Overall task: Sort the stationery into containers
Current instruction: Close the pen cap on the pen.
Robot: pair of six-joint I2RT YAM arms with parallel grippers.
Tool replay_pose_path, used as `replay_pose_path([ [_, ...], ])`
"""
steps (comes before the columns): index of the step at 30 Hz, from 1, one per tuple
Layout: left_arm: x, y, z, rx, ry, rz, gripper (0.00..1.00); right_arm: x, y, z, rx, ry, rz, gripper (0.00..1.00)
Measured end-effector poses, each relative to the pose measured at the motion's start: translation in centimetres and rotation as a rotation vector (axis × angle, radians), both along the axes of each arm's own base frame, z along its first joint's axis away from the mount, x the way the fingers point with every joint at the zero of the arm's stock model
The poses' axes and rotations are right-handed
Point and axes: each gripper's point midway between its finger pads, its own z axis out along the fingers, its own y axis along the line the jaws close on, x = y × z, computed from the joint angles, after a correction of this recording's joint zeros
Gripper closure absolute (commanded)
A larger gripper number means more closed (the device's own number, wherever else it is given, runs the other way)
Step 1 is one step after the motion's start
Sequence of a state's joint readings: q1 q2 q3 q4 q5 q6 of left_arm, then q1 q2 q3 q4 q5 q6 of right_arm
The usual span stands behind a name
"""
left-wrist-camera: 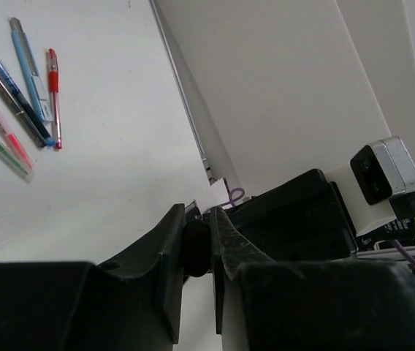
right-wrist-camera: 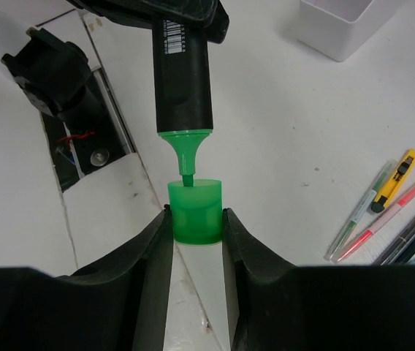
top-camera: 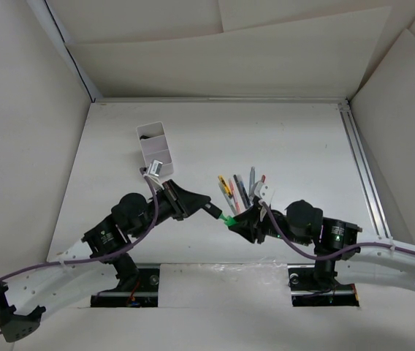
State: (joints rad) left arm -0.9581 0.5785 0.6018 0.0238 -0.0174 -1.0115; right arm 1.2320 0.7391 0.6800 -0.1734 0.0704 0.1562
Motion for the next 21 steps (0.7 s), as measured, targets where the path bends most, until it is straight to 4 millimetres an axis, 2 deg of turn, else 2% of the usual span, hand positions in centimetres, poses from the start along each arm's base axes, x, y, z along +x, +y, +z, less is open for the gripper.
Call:
replay_pose_path([
  [12,-0.31,-0.82,-0.08,-0.002,-0.026,-0.046,1.00,-0.22,0.33,0.65,-0.001,-0.012,0.026,0.76],
  [21,-0.48,-0.94,-0.64,-0.001,-0.028,-0.058,1.00,-0.39,0.82,0.29,-0.010,-0.008,0.045,0.76],
])
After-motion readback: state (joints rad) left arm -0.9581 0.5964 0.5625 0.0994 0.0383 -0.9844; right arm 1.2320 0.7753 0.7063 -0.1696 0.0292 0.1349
